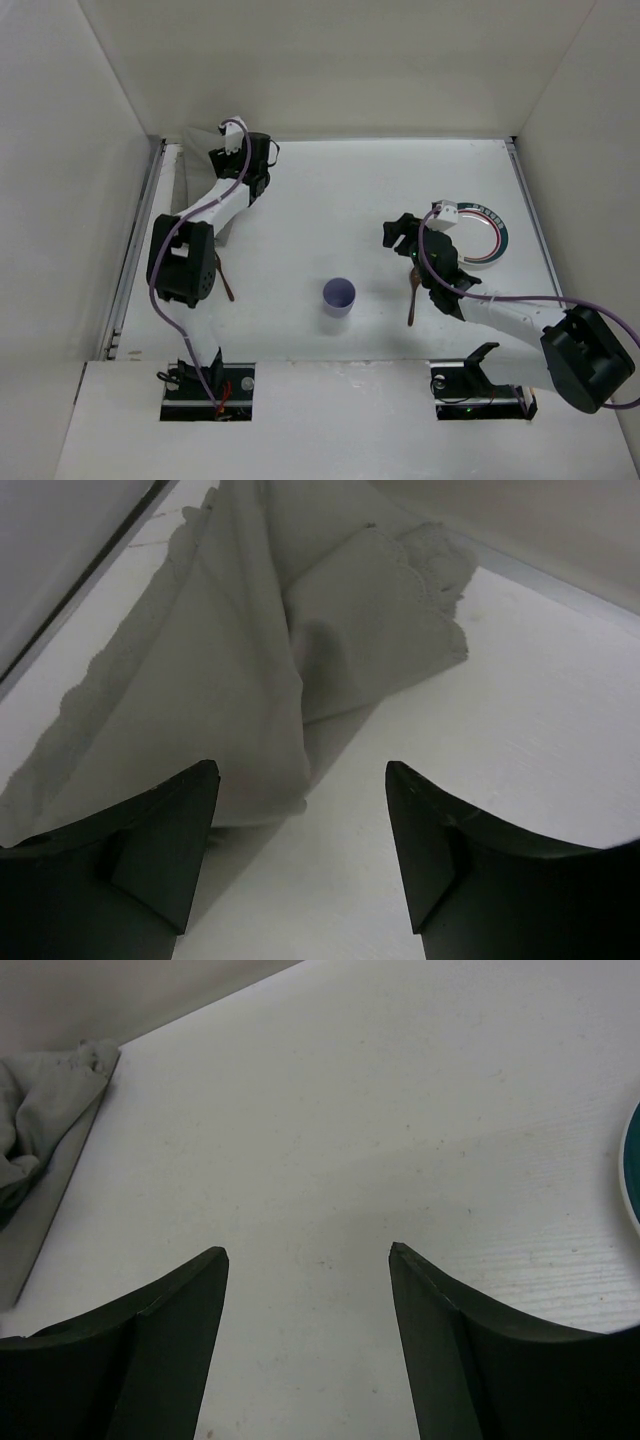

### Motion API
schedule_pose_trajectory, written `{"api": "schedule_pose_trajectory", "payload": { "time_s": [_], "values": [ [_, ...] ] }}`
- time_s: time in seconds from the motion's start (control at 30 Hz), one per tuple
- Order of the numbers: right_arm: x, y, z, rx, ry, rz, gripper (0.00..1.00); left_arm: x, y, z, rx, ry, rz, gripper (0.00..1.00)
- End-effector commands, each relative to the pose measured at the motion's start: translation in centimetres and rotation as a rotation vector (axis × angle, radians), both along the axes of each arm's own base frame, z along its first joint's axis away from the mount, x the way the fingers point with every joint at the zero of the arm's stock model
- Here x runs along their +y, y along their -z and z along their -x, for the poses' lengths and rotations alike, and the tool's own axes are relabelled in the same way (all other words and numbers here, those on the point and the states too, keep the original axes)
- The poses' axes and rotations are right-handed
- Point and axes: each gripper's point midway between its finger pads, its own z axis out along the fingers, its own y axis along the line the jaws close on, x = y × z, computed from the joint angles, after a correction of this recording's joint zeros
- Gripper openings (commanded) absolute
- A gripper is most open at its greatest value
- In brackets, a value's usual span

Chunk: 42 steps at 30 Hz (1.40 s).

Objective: Set the dinner table for one person

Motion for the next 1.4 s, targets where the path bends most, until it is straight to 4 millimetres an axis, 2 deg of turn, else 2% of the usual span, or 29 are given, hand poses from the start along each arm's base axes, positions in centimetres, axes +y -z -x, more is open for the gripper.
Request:
{"api": "schedule_pose_trajectory", "payload": {
  "time_s": [0.0, 0.23, 0.33, 0.47, 0.57, 0.63, 0.8, 0.9, 1.03, 1.07, 1.13, 1.17, 1.23, 1.3, 1.37],
  "values": [
    [1.0, -2.2, -0.7, -0.058, -0.016, -0.048, 0.72, 1.8, 0.2, -1.1, 0.087, 0.005, -0.133, 0.66],
    [1.0, -2.0, -0.7, -0.051, -0.022, -0.054, 0.73, 3.6, 4.1, -3.5, 0.218, -0.001, -0.175, 0.62],
    [1.0, -2.2, -0.6, -0.055, -0.026, -0.070, 0.73, 2.8, 6.4, -4.6, 0.259, 0.037, -0.163, 0.48],
    [0.4, -2.2, -0.6, -0.052, -0.015, -0.086, 0.73, 1.5, 7.8, -6.2, 0.263, 0.068, -0.159, 0.27],
    [0.1, -2.4, -0.6, -0.056, -0.013, -0.101, 0.74, 0.3, 7.9, -7.4, 0.214, 0.089, -0.151, 0.16],
    [-0.2, -2.4, -0.6, -0.057, -0.005, -0.104, 0.74, -0.5, 7.4, -8.4, 0.172, 0.122, -0.153, 0.12],
    [-0.7, -2.1, -0.8, -0.049, 0.006, -0.102, 0.74, -4.9, 5.4, -10.9, 0.063, 0.280, -0.190, 0.07],
    [-0.5, -1.5, -1.1, -0.031, 0.009, -0.091, 0.74, -10.0, 4.5, -11.3, 0.006, 0.417, -0.185, 0.05],
    [-0.1, -1.4, -1.2, -0.024, -0.008, -0.090, 0.74, -17.3, 2.4, -11.1, -0.087, 0.591, -0.197, 0.05],
    [-0.1, -1.4, -1.2, -0.025, -0.008, -0.091, 0.74, -18.6, 1.8, -11.0, -0.105, 0.617, -0.202, 0.05],
    [-0.1, -1.3, -1.2, -0.024, -0.008, -0.090, 0.74, -19.8, 0.6, -10.8, -0.134, 0.627, -0.194, 0.05],
    [-0.1, -1.3, -1.2, -0.023, -0.006, -0.089, 0.74, -20.0, -0.4, -10.6, -0.155, 0.621, -0.183, 0.07],
    [-0.2, -1.0, -1.3, -0.016, -0.004, -0.087, 0.75, -18.6, -2.0, -10.1, -0.181, 0.541, -0.172, 0.14],
    [-0.2, -1.0, -1.3, -0.014, -0.009, -0.087, 0.75, -16.1, -3.2, -9.2, -0.190, 0.435, -0.143, 0.25],
    [0.0, -1.1, -1.3, -0.014, -0.016, -0.089, 0.76, -12.8, -3.8, -7.4, -0.175, 0.318, -0.098, 0.35]
  ]
}}
